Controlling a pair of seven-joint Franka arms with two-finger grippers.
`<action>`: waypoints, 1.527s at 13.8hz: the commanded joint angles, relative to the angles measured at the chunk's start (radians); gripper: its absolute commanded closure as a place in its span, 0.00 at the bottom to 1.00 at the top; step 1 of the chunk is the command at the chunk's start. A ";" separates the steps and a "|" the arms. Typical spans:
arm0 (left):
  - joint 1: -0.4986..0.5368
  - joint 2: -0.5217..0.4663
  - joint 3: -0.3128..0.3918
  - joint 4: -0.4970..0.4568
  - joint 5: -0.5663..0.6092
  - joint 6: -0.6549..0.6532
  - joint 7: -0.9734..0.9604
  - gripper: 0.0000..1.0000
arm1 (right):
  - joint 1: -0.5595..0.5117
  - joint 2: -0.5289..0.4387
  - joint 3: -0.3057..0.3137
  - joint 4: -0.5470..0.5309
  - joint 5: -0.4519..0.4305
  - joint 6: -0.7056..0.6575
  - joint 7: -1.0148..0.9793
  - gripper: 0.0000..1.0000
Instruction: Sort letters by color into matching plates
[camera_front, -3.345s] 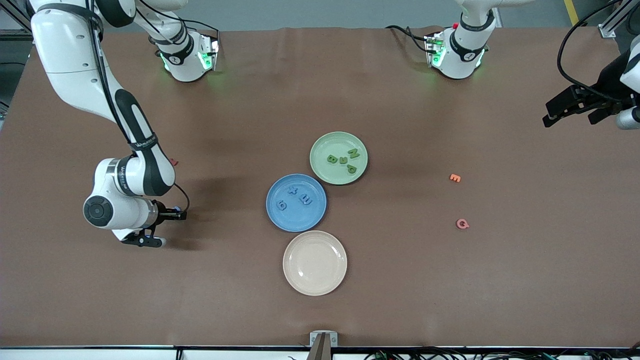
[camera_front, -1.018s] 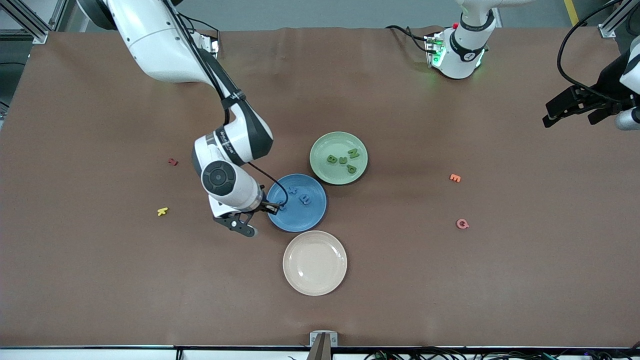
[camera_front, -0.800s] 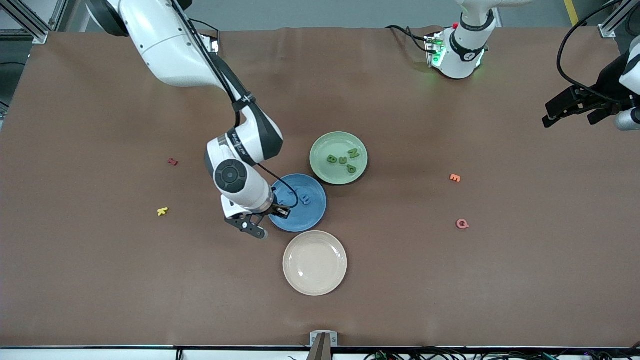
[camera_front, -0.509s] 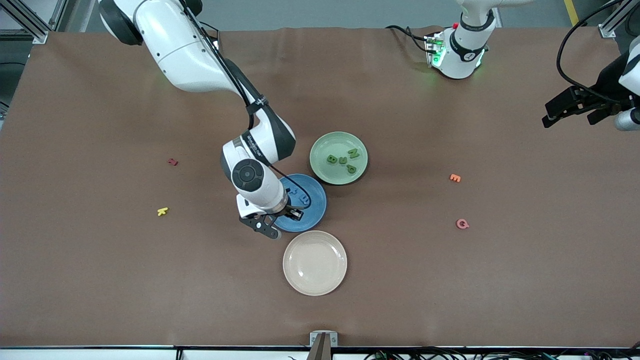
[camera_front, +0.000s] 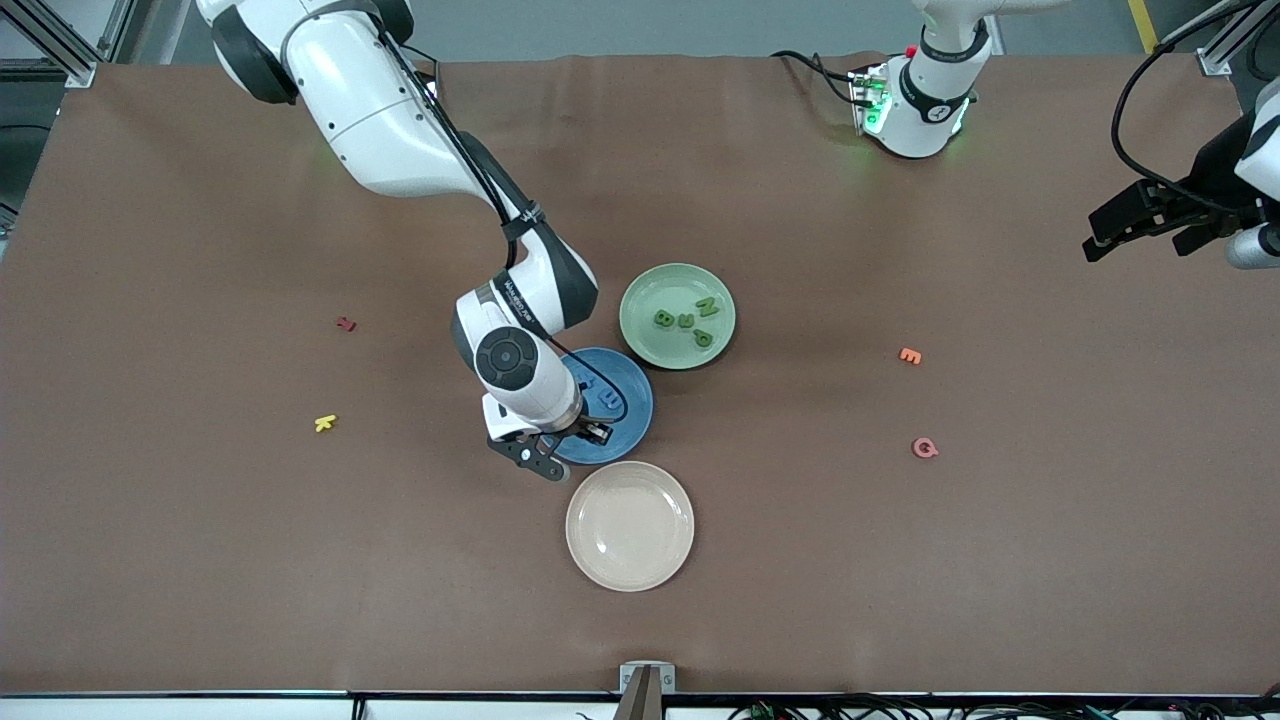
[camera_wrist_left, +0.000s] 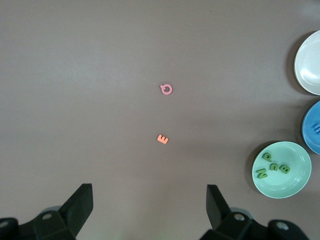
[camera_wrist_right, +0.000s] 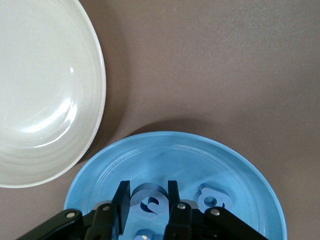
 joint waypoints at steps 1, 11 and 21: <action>0.004 -0.004 -0.002 -0.005 -0.007 0.010 0.016 0.00 | 0.007 0.014 -0.007 0.028 0.012 -0.008 0.005 0.44; 0.004 -0.004 -0.002 -0.005 -0.007 0.015 0.015 0.00 | -0.051 -0.296 -0.014 0.005 0.009 -0.536 -0.072 0.00; 0.004 -0.010 -0.002 -0.007 -0.007 0.012 0.015 0.00 | -0.442 -0.835 -0.017 -0.302 -0.110 -0.724 -0.754 0.00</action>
